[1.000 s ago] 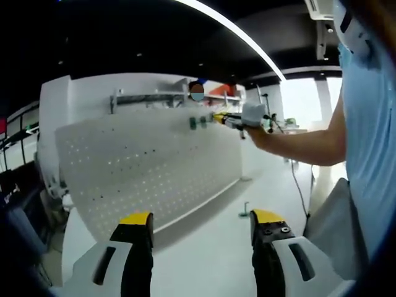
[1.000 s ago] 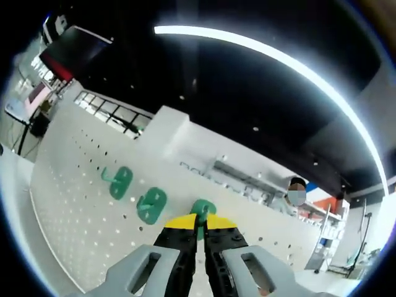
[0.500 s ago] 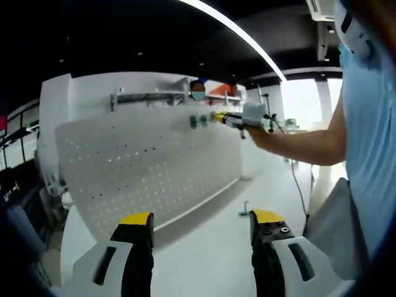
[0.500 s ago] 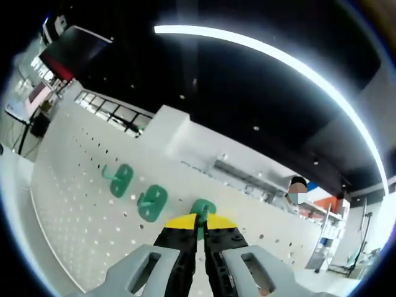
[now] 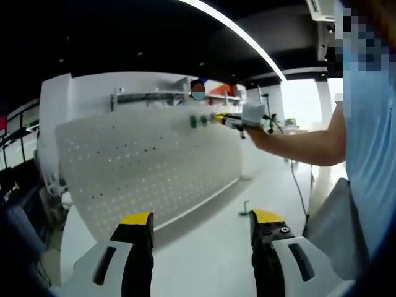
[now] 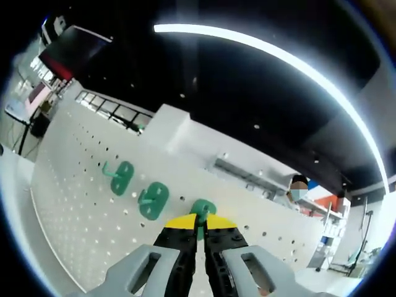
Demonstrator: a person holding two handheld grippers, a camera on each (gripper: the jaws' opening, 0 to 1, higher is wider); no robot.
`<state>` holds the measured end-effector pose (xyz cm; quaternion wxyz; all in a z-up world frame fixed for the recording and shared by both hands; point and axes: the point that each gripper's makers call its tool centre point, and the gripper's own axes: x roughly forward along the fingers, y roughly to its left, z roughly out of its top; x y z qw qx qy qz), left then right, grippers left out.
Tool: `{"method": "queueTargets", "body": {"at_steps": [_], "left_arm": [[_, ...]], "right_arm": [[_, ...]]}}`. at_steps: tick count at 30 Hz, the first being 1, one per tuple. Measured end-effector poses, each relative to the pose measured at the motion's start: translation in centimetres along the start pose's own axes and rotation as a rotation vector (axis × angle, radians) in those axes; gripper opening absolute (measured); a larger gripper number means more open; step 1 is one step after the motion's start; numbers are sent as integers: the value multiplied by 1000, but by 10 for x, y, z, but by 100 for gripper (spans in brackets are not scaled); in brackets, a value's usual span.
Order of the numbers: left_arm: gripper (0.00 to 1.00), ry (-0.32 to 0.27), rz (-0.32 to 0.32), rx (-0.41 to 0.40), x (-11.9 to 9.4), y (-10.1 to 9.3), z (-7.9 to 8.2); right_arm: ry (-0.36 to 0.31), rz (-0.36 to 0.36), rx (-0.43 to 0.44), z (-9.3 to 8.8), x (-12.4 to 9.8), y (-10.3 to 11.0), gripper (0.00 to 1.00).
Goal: Insert the hook assembly into the mounting plate slot until the hook locks in place.
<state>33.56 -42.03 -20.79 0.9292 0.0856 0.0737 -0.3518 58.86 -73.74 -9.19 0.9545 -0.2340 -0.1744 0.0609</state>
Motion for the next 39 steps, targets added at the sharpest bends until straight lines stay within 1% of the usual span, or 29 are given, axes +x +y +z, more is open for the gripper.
{"method": "queueTargets", "body": {"at_steps": [8, 10, 21, 29, 33, 39], "left_arm": [[64, 4, 2, -1, -1, 1, -1], [64, 7, 3, 0, 0, 1, -2], [64, 6, 0, -4, 2, 1, -2], [64, 4, -7, -4, 3, -1, -2], [64, 2, -10, 0, 1, -2, 1], [64, 1, -13, 4, 0, -3, 2]], "right_arm": [[-2, 0, 10, -3, 1, 2, 1], [8, 4, 13, -6, 3, 3, 1], [-2, 3, 11, -9, 2, 3, 1], [21, 9, 27, -10, 0, 4, 1], [42, 16, 35, -13, -1, 6, 4], [54, 15, 61, -14, -6, 8, 6]]}}
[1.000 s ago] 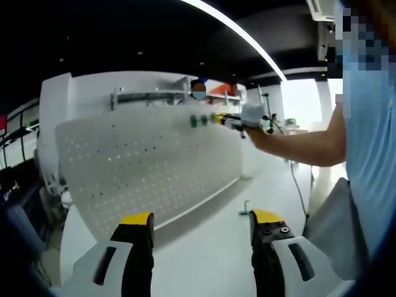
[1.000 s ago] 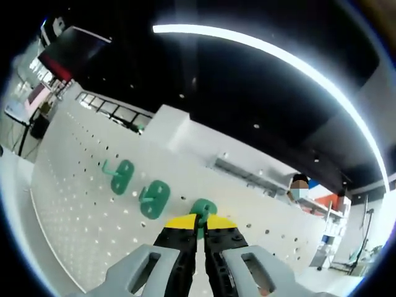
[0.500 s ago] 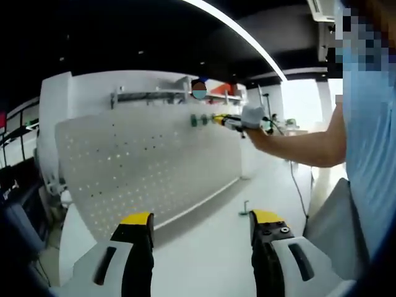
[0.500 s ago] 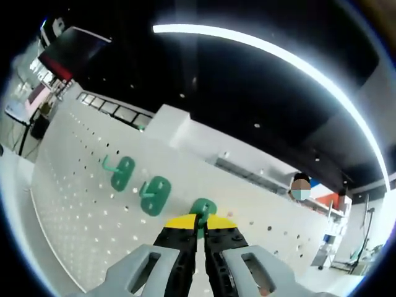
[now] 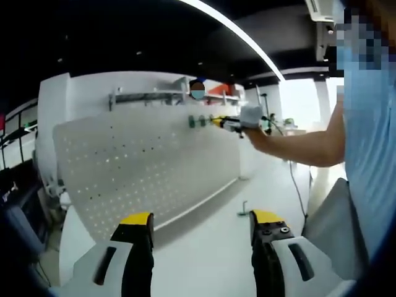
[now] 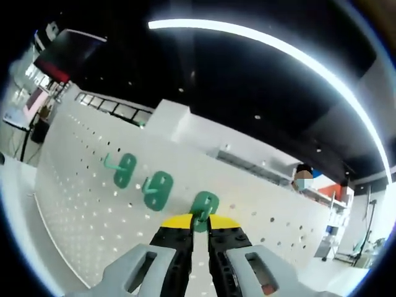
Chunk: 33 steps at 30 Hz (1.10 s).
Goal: Insert the hook assembly into the mounting plate slot until the hook locks in place.
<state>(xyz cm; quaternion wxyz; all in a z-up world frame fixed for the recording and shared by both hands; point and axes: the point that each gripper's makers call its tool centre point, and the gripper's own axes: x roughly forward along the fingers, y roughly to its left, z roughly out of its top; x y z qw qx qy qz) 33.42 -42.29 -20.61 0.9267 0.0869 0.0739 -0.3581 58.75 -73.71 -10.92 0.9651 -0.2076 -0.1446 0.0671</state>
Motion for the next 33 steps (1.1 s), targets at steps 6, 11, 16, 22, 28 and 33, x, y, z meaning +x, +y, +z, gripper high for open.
{"method": "queueTargets", "body": {"at_steps": [6, 11, 16, 22, 28, 33], "left_arm": [[64, -13, -11, 3, 0, -5, 3], [64, -14, -19, 2, -1, -9, 2], [64, -25, -25, 5, 0, -11, 4], [64, -51, -18, 10, 1, -8, 10], [64, -42, -47, 23, 4, -18, 10], [64, -44, -50, 16, 3, -21, 10]], "right_arm": [[20, -7, 70, 1, -8, -1, 13], [15, -1, 95, 5, -20, -1, 15], [31, 13, 105, 5, -27, 0, 17], [38, 41, 114, 6, -36, 8, 20], [79, 82, 127, -6, -51, 22, 20], [148, 144, 152, -30, -73, 45, 21]]}}
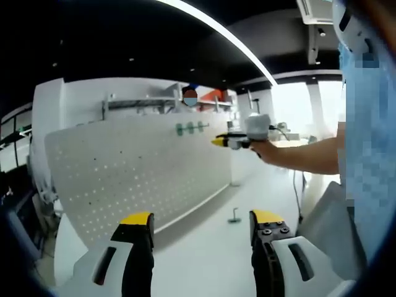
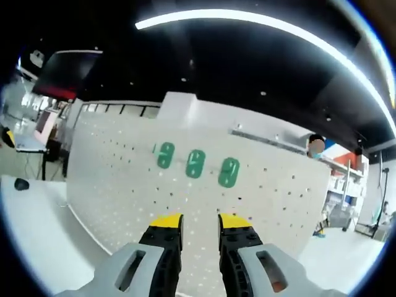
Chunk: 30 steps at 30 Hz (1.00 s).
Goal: Insert the hook assembly into the mounting plate slot until the hook locks in place.
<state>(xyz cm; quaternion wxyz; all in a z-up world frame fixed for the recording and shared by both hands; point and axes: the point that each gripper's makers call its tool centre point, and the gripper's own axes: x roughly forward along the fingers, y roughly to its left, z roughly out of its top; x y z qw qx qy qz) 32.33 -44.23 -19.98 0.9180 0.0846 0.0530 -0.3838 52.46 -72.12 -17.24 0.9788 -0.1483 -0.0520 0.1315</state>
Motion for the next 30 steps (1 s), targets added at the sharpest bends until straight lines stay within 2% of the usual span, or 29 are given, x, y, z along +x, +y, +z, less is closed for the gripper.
{"method": "queueTargets", "body": {"at_steps": [6, 13, 22, 30], "left_arm": [[64, 4, -4, 3, 1, -3, -1], [64, -3, 7, 9, -1, -1, 2], [64, 9, 3, 5, -2, -8, -1], [63, 17, 1, 3, -2, -11, -3]], "right_arm": [[58, 60, -3, -28, -10, 22, 20], [81, 103, 7, -38, -18, 40, 21], [155, 178, 42, -69, -31, 60, 18], [251, 255, 75, -104, -51, 84, 17]]}}
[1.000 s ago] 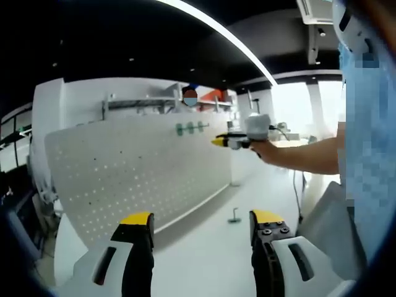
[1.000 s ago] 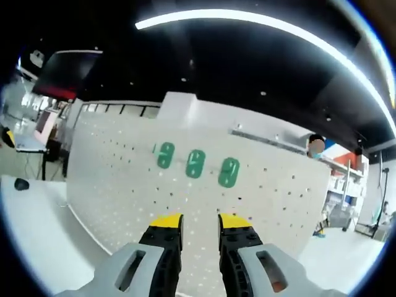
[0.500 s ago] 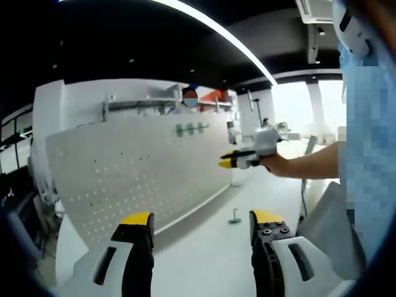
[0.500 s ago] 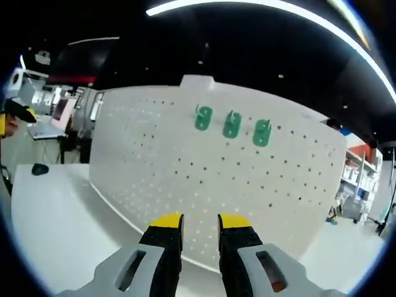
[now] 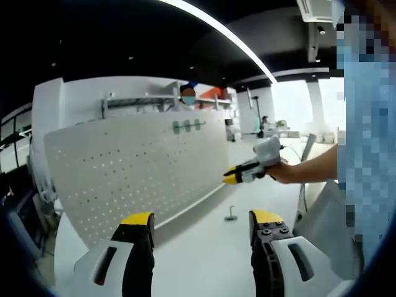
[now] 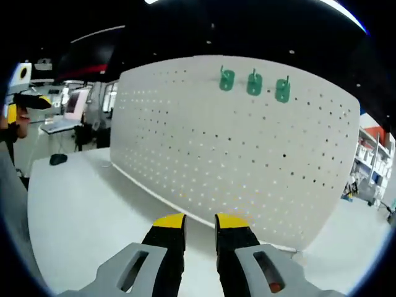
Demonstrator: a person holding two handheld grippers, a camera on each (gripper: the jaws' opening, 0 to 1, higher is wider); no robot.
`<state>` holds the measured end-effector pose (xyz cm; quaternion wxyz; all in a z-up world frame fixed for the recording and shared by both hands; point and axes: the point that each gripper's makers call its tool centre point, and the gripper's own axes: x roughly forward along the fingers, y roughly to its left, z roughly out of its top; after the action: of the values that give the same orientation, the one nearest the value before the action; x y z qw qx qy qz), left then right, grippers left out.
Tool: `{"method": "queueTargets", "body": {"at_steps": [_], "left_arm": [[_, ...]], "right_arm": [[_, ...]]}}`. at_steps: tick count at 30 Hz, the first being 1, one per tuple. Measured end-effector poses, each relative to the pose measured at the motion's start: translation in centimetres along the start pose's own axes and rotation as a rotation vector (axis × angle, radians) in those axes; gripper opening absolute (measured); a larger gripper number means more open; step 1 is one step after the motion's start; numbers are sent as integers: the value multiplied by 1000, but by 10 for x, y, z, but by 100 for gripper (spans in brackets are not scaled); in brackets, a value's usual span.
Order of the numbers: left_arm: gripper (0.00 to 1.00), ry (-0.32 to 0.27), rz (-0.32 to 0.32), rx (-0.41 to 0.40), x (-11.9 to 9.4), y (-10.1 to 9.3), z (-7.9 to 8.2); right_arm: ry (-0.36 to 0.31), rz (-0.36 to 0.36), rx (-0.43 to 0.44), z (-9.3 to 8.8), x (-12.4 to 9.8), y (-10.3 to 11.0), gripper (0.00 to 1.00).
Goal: Insert the hook assembly into the mounting plate slot until the hook locks in place.
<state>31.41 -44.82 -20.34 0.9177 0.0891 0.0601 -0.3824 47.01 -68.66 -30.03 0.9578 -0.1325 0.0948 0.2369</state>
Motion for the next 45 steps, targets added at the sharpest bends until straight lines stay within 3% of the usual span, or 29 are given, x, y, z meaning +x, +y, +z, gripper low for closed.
{"method": "queueTargets", "body": {"at_steps": [11, 18, 33, 41, 45], "left_arm": [[63, 5, 3, -10, 1, 0, -3], [62, 19, -11, -1, 1, -6, -6], [62, 11, -14, -8, 4, -6, -7], [61, 16, -11, -2, 4, -5, -7], [61, 16, -17, 5, 5, -8, -5]], "right_arm": [[59, 34, 40, -23, -2, 13, 15], [158, 86, 71, -49, -2, 27, 9], [260, 151, 107, -74, 1, 38, 6], [263, 161, 133, -78, -1, 38, 5], [299, 180, 150, -90, -4, 44, 7]]}}
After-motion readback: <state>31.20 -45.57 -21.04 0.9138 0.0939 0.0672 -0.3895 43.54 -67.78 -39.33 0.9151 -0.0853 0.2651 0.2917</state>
